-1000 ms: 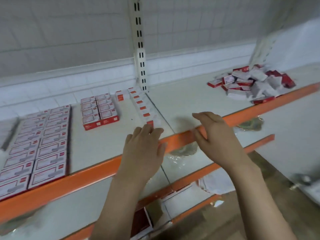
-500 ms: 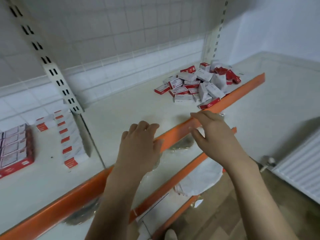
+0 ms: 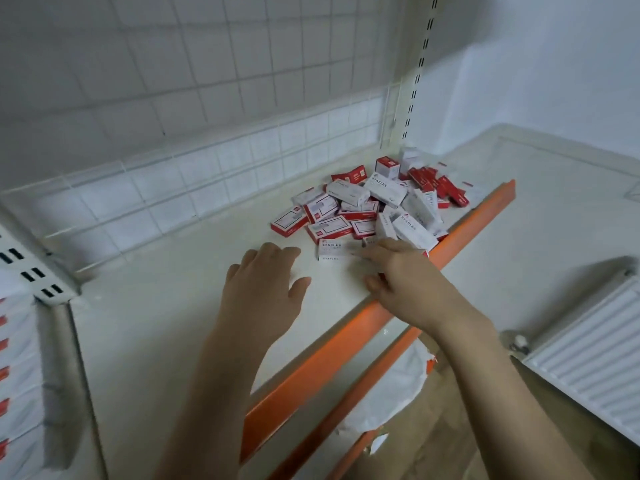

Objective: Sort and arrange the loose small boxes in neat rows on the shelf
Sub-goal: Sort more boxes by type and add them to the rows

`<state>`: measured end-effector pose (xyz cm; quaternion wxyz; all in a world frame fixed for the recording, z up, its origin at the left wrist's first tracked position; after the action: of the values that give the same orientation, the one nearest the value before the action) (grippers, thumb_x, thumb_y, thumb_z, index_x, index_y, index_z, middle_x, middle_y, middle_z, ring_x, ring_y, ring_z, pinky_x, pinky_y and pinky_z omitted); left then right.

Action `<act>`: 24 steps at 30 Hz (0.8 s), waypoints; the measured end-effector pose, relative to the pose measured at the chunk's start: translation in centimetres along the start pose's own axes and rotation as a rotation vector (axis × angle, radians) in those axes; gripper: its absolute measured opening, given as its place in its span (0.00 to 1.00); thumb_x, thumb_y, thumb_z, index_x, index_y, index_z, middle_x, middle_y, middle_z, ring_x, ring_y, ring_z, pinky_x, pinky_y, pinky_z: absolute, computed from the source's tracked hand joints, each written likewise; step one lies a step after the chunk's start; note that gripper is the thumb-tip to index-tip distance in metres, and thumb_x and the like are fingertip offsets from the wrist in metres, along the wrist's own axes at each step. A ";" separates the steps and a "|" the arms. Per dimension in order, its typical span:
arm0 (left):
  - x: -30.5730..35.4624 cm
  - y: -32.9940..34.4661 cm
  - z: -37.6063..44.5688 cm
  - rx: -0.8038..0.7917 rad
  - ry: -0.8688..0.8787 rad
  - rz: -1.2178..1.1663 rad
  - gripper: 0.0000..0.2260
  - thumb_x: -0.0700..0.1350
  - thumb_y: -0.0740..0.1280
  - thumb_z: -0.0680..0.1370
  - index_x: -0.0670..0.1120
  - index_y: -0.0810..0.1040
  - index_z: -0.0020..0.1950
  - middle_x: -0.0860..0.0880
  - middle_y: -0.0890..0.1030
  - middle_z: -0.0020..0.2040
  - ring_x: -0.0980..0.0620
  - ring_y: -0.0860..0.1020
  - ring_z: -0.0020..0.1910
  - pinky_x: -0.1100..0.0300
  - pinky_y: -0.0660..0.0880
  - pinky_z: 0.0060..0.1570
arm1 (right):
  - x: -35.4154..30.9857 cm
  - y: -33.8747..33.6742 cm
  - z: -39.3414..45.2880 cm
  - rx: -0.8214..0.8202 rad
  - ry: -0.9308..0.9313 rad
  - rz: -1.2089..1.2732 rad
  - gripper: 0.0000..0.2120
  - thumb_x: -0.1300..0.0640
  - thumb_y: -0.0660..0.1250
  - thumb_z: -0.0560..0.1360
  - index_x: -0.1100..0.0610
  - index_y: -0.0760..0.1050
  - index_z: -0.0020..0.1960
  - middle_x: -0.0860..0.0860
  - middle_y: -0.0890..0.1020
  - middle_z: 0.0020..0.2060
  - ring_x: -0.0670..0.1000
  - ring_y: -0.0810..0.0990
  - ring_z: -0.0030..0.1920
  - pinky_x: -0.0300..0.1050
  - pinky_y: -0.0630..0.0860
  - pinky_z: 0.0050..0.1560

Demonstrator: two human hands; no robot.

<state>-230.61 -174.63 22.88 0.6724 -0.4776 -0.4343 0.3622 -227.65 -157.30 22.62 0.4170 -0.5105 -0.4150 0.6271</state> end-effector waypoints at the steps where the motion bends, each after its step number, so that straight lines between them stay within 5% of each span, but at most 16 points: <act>1: -0.3 0.1 0.3 -0.002 -0.017 0.005 0.21 0.54 0.58 0.79 0.51 0.64 0.71 0.51 0.70 0.66 0.50 0.68 0.64 0.53 0.65 0.61 | 0.0 0.3 0.7 -0.033 -0.016 -0.017 0.19 0.59 0.62 0.75 0.59 0.70 0.65 0.56 0.74 0.57 0.56 0.71 0.60 0.49 0.71 0.57; 8: -1.8 0.4 1.4 0.006 -0.137 0.016 0.21 0.54 0.58 0.79 0.52 0.63 0.72 0.50 0.68 0.68 0.49 0.68 0.65 0.52 0.66 0.62 | -0.3 1.8 5.3 -0.122 -0.132 -0.061 0.13 0.57 0.61 0.76 0.60 0.72 0.58 0.55 0.73 0.54 0.57 0.72 0.57 0.49 0.71 0.55; 16: -3.0 0.3 0.8 0.049 -0.252 0.040 0.21 0.53 0.60 0.78 0.52 0.65 0.71 0.49 0.70 0.65 0.47 0.69 0.63 0.52 0.67 0.59 | 0.1 2.8 8.0 -0.272 -0.056 -0.106 0.21 0.56 0.62 0.76 0.62 0.64 0.67 0.58 0.67 0.64 0.57 0.65 0.65 0.48 0.65 0.63; 24: -3.2 0.6 1.0 0.071 -0.269 0.029 0.21 0.53 0.60 0.78 0.51 0.66 0.71 0.49 0.70 0.65 0.46 0.70 0.62 0.52 0.67 0.59 | 0.1 2.5 8.8 -0.293 -0.104 -0.125 0.16 0.54 0.62 0.77 0.62 0.70 0.61 0.57 0.72 0.60 0.56 0.70 0.60 0.45 0.67 0.58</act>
<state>-232.75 -177.02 21.73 0.6193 -0.4068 -0.5005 0.4477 -236.63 -158.85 21.42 0.3545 -0.5058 -0.5538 0.5584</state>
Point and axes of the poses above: each hand's wrist, its own z-axis towards the middle knuckle, its own y-axis out of the palm, x = y × z, the point moved 4 cm from there along z, towards the middle knuckle
